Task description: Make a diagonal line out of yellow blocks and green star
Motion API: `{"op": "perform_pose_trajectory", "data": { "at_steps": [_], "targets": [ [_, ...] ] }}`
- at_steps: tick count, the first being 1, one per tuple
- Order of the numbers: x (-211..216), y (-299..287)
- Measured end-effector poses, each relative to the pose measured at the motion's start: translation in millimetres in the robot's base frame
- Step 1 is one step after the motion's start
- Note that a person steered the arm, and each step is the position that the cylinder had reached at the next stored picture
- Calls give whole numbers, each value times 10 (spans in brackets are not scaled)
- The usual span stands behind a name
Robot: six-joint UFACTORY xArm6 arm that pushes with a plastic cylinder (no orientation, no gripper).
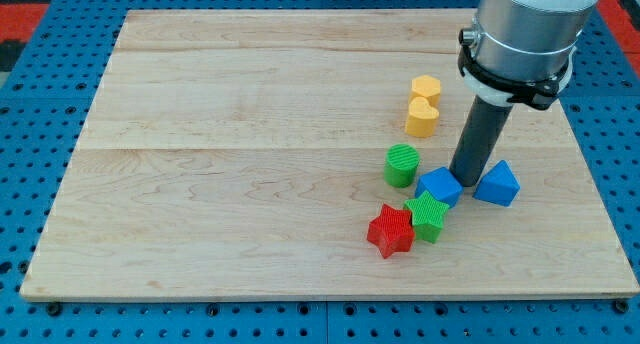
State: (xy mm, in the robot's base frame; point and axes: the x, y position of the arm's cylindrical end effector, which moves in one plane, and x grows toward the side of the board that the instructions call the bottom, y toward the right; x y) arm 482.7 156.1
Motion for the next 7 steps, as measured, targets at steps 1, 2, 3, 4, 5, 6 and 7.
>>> {"op": "perform_pose_trajectory", "data": {
  "at_steps": [1, 2, 3, 4, 5, 6, 7],
  "targets": [
    [-441, -148],
    [-255, -349],
    [-187, 121],
    [95, 306],
    [438, 348],
    [-255, -289],
    [-561, -992]
  ]
}}
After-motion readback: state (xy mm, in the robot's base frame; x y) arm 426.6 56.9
